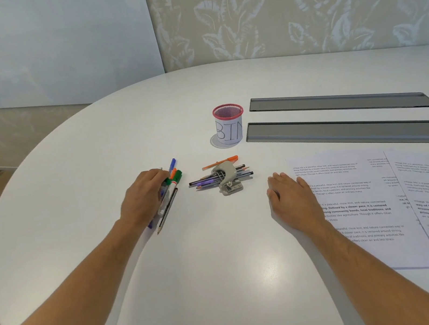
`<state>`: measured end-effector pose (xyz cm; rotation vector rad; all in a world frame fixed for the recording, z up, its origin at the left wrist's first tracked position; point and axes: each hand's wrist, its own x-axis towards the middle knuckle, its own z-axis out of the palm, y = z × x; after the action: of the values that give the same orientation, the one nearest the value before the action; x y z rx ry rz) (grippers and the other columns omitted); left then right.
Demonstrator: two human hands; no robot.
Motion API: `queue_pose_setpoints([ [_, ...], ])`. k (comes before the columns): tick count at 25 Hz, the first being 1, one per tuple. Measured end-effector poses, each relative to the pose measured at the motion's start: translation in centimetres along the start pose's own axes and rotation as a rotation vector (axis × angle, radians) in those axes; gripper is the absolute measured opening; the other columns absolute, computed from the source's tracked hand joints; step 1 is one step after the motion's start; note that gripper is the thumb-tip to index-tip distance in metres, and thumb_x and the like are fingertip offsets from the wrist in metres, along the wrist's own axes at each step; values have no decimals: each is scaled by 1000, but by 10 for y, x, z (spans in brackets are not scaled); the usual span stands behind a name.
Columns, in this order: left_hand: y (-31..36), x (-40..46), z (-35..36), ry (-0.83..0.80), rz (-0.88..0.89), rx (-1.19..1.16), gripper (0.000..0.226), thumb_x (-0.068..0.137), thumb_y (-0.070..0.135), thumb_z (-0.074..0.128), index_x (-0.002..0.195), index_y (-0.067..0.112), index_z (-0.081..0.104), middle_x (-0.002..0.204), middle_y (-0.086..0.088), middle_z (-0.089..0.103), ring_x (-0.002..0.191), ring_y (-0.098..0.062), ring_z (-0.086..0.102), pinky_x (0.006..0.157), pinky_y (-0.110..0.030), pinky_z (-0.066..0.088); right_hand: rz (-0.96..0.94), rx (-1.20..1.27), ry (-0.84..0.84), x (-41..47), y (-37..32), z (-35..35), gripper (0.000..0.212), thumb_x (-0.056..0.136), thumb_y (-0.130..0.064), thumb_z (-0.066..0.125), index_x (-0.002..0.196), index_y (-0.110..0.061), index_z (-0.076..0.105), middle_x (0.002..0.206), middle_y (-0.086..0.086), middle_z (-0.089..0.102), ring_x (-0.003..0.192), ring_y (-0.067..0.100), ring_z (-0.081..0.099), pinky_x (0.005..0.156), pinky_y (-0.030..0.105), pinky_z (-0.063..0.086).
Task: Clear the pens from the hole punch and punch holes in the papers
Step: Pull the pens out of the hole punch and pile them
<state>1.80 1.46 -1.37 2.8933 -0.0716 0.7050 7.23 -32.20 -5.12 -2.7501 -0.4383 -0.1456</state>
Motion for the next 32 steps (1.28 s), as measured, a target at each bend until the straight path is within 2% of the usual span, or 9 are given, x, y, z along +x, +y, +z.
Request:
queue_pose_setpoints([
  [4,-6,-2,-2,-94,5,-20,28,81,-10,59,97,11,65,101,-5,64,88,-30,57,65,-34,46,-4,-7,9,-1,0,0,45,102,-28,31,145,-16,44,156,1,37,148,14,24,121,41,11],
  [8,-13,0,-1,-181,-74,-104,35,71,-18,53,84,12,66,89,-1,63,81,-27,58,68,-33,48,-5,-5,12,0,0,0,45,103,-28,31,145,-16,44,156,1,37,147,14,24,121,41,11],
  [12,-10,3,-3,-197,-203,-211,44,67,-22,46,85,10,69,90,-7,63,81,-28,58,69,-35,49,0,3,3,-1,0,0,46,102,-28,31,145,-17,43,156,0,36,148,14,23,122,41,10],
  [16,-3,7,-2,-208,-378,-279,49,69,-20,38,82,18,67,93,-5,61,83,-24,55,58,-25,39,4,3,-6,0,1,1,47,103,-29,29,146,-18,41,157,-1,35,148,13,22,122,41,9],
  [18,2,9,-2,-168,-406,-317,48,70,-18,36,79,19,65,93,-5,62,85,-25,55,61,-28,40,8,7,-8,0,1,1,47,103,-30,29,147,-18,40,158,-1,34,148,12,21,122,40,9],
  [21,13,15,-1,-54,-359,-309,40,81,-10,37,93,14,68,107,-6,66,100,-25,57,81,-33,44,10,12,-11,0,1,2,47,103,-30,29,147,-18,40,158,-1,34,148,12,21,122,40,8],
  [25,41,31,5,8,-265,-318,28,96,14,46,119,15,63,122,-4,63,114,-26,54,98,-38,40,12,11,-11,0,1,2,47,103,-30,29,147,-18,41,158,-1,33,148,12,21,123,40,8],
  [29,67,47,17,-99,-221,-270,39,97,36,51,132,19,56,126,-6,61,120,-28,50,101,-41,38,10,7,-12,1,1,2,47,103,-30,28,147,-19,40,158,-1,34,148,12,21,123,40,9],
  [32,79,51,26,-204,-234,-253,41,97,38,51,132,18,57,126,-10,62,117,-29,54,98,-43,43,11,12,-15,-1,1,1,48,103,-30,28,147,-18,40,158,-1,33,148,12,21,123,40,8],
])
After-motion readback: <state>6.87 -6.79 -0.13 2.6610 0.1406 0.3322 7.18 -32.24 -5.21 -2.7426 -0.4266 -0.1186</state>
